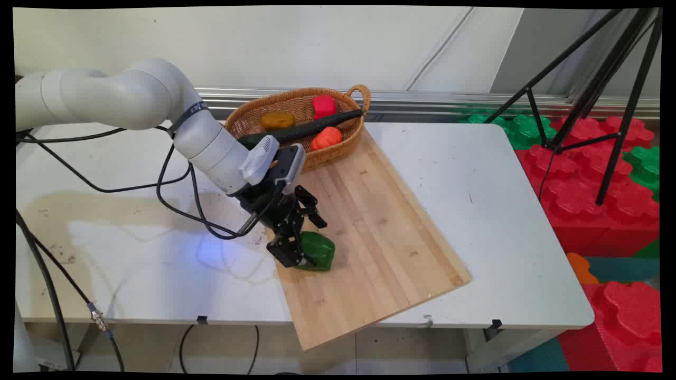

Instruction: Pick up the cucumber from the vegetable basket

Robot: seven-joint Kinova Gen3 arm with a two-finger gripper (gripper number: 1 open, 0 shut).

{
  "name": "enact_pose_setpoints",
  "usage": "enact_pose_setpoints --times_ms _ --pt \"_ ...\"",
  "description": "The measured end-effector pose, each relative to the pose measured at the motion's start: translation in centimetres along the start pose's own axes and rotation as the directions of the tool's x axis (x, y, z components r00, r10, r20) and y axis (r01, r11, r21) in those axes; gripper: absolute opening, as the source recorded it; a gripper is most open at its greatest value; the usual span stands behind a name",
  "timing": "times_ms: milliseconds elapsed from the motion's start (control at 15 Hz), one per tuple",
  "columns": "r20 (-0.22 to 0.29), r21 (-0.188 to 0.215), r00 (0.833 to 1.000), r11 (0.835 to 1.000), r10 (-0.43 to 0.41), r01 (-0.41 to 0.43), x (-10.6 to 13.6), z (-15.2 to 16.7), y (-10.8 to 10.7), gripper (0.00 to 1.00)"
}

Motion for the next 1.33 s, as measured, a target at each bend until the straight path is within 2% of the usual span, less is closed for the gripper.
enact_pose_setpoints --times_ms 600,1000,1333 --pt "-0.053 0.017 0.998 0.999 -0.046 0.047 0.2 -2.7 -0.1 1.00" --pt "-0.106 0.023 0.991 0.996 -0.078 0.080 -0.5 -7.5 0.5 1.00" --pt "-0.152 0.039 0.982 0.993 -0.108 0.115 -1.3 -12.7 1.4 1.00"
